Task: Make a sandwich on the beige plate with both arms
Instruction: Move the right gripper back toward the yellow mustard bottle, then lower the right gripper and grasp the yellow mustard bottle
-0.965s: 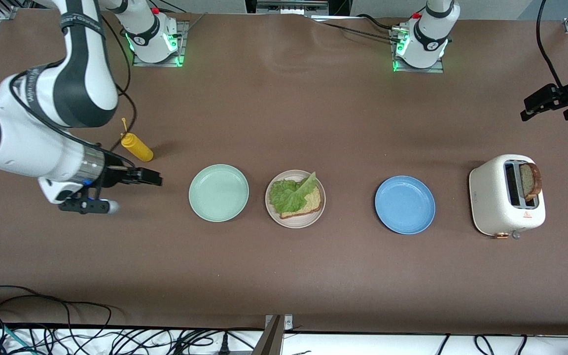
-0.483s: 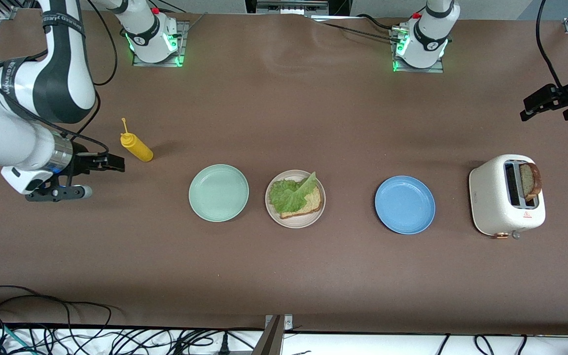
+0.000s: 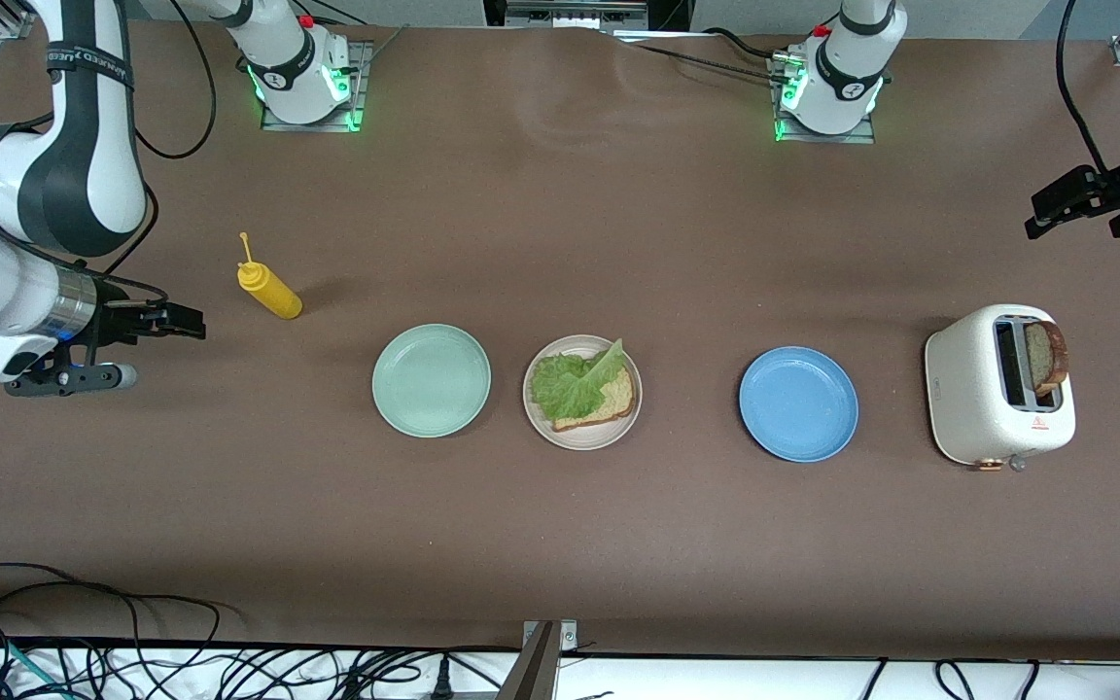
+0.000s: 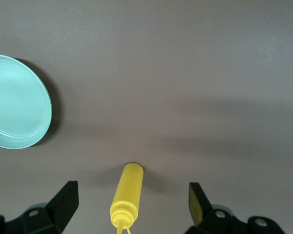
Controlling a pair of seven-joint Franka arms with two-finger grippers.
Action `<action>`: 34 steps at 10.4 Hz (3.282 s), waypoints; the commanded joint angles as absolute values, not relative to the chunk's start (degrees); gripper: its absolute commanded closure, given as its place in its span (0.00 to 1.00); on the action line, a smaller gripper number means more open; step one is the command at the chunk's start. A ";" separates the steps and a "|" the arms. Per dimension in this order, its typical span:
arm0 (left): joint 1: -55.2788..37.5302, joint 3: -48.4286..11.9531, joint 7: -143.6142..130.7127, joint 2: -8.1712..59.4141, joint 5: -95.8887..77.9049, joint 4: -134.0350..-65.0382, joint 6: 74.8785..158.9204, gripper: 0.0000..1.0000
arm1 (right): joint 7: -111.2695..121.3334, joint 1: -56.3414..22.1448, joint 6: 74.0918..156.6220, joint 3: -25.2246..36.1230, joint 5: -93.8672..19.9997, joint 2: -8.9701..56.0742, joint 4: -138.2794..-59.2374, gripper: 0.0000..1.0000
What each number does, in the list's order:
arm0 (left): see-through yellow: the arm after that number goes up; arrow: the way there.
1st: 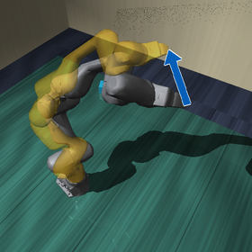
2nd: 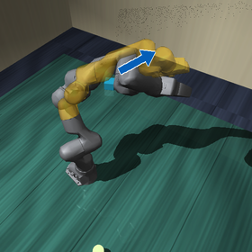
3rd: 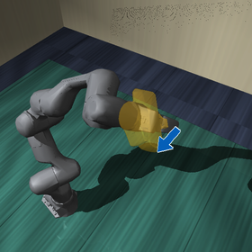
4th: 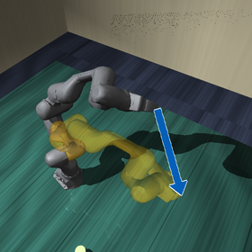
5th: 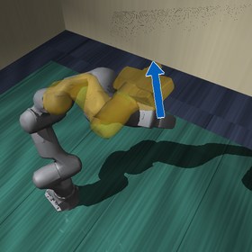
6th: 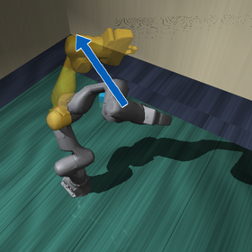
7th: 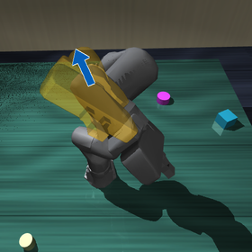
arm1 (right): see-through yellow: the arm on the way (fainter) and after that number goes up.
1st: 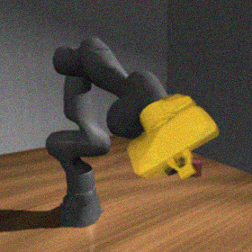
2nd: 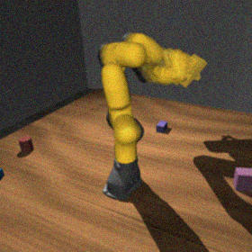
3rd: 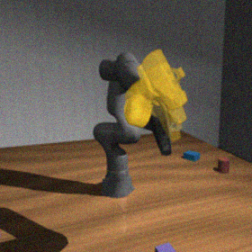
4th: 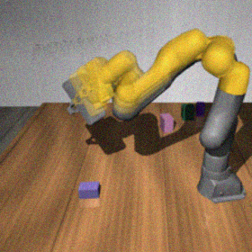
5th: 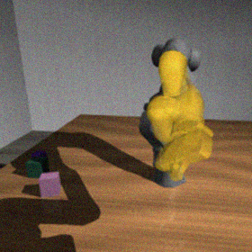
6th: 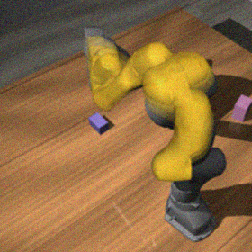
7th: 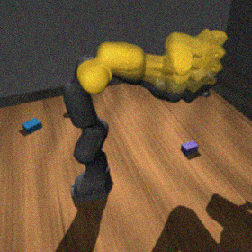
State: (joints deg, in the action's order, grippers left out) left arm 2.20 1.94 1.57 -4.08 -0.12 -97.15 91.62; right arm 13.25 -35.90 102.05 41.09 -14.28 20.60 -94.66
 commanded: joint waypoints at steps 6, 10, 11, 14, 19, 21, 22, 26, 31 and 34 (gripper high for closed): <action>2.28 1.93 2.11 -3.69 1.67 -95.80 90.70 0.00 | 32.30 -21.03 106.85 32.81 -26.16 14.69 -105.44 0.00; 2.37 2.02 2.37 -3.69 1.67 -95.89 90.70 0.00 | 52.23 -14.25 114.60 27.77 -31.00 7.04 -121.70 0.00; 2.46 2.02 2.46 -3.60 1.67 -95.89 90.70 0.00 | 60.65 -12.41 114.61 27.77 -34.42 7.29 -123.29 0.00; 3.87 2.11 2.55 -3.60 1.32 -95.89 90.70 0.00 | 84.46 -6.79 114.00 27.77 -40.50 7.99 -127.26 0.01; 3.87 2.11 2.46 -3.43 1.32 -95.80 90.79 0.00 | 126.64 -0.63 105.76 27.69 -58.65 16.40 -131.05 0.00; 3.87 2.11 2.55 -3.43 1.32 -95.89 90.79 0.00 | 137.77 0.09 103.98 27.51 -64.67 21.43 -131.04 0.00; 3.87 2.11 2.55 -3.43 1.32 -95.80 90.79 0.00 | 139.90 0.35 103.97 27.16 -64.86 21.88 -131.04 0.01; 4.30 2.11 2.55 -3.43 1.23 -95.89 90.79 0.00 | 152.20 2.11 100.12 24.88 -72.32 26.62 -131.04 0.01; 5.01 2.11 2.55 -3.08 1.05 -95.89 90.79 0.00 | 155.65 2.11 98.27 23.03 -76.63 29.62 -131.13 0.01; 5.01 2.11 2.55 -3.08 0.97 -95.89 90.79 0.00 | 155.92 2.11 98.17 21.01 -79.09 30.41 -131.22 0.15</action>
